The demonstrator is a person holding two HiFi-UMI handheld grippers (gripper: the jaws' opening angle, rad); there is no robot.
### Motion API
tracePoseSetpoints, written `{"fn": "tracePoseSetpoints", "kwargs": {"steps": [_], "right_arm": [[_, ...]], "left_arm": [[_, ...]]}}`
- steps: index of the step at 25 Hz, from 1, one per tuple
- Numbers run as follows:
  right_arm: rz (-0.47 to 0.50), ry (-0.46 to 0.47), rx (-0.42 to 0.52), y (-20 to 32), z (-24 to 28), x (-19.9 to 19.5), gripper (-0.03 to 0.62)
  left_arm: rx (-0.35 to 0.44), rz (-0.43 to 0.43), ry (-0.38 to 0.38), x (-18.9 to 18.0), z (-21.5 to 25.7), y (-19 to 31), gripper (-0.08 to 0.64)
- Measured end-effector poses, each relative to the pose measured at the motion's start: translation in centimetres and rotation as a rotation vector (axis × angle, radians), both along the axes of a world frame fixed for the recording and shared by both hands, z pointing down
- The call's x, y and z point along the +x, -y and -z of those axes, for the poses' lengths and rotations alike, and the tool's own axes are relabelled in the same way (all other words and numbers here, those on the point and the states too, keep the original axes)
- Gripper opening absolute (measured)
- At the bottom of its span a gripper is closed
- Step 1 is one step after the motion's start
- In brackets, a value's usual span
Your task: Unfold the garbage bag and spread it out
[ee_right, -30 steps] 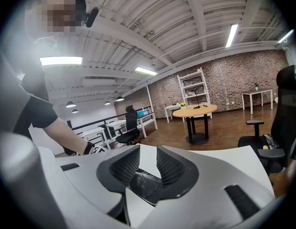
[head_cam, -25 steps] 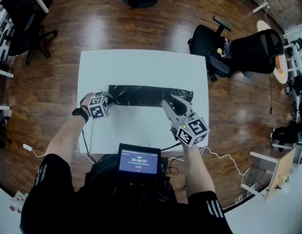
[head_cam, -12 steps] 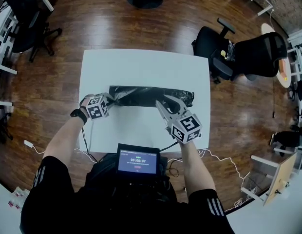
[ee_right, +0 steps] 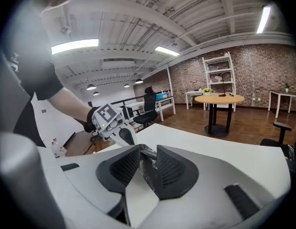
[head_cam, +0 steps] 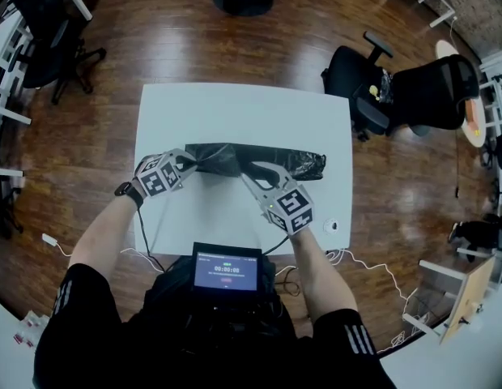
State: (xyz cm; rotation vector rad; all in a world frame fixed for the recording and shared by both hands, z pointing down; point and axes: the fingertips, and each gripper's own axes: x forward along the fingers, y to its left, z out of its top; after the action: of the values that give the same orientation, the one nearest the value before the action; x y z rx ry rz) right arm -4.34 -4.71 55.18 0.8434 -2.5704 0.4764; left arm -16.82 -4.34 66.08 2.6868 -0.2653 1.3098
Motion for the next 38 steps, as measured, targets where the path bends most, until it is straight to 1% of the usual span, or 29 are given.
{"fn": "tracePoseSetpoints", "kwargs": {"steps": [4,8,12,16,23,28,32,38], "right_arm": [[0.084,-0.026,-0.02,-1.1,-1.2,-3.2,0.123],[0.208,-0.082,-0.038,-2.9,-3.7,-6.6,0.123],[0.277,-0.109,-0.078,-3.7,-5.8,-8.9,0.123],[0.266,-0.118,-0.106,-2.6,-7.5,-10.1,0.123],[0.186,-0.172,-0.209,0.4,-12.2,-9.8,0.125],[0.152,-0.193,-0.258,1.2,-14.1,-9.5,0.126],[0.163,-0.222,-0.266,1.1,-15.3,-9.4,0.126],[0.152,-0.224,-0.277,1.3,-15.8,-8.9,0.126]], "left_arm": [[0.013,0.03,-0.045,0.4,1.8,1.7,0.002],[0.025,0.04,-0.058,0.7,2.4,3.2,0.002],[0.02,0.07,-0.073,1.0,2.7,4.7,0.002],[0.017,0.1,-0.081,1.0,2.8,6.5,0.002],[0.016,0.158,-0.075,0.7,1.8,9.6,0.002],[0.036,0.209,-0.048,-0.2,0.8,12.2,0.002],[0.038,0.258,-0.011,-1.2,-0.5,14.0,0.002],[0.034,0.278,0.052,-2.2,-2.5,15.4,0.002]]}}
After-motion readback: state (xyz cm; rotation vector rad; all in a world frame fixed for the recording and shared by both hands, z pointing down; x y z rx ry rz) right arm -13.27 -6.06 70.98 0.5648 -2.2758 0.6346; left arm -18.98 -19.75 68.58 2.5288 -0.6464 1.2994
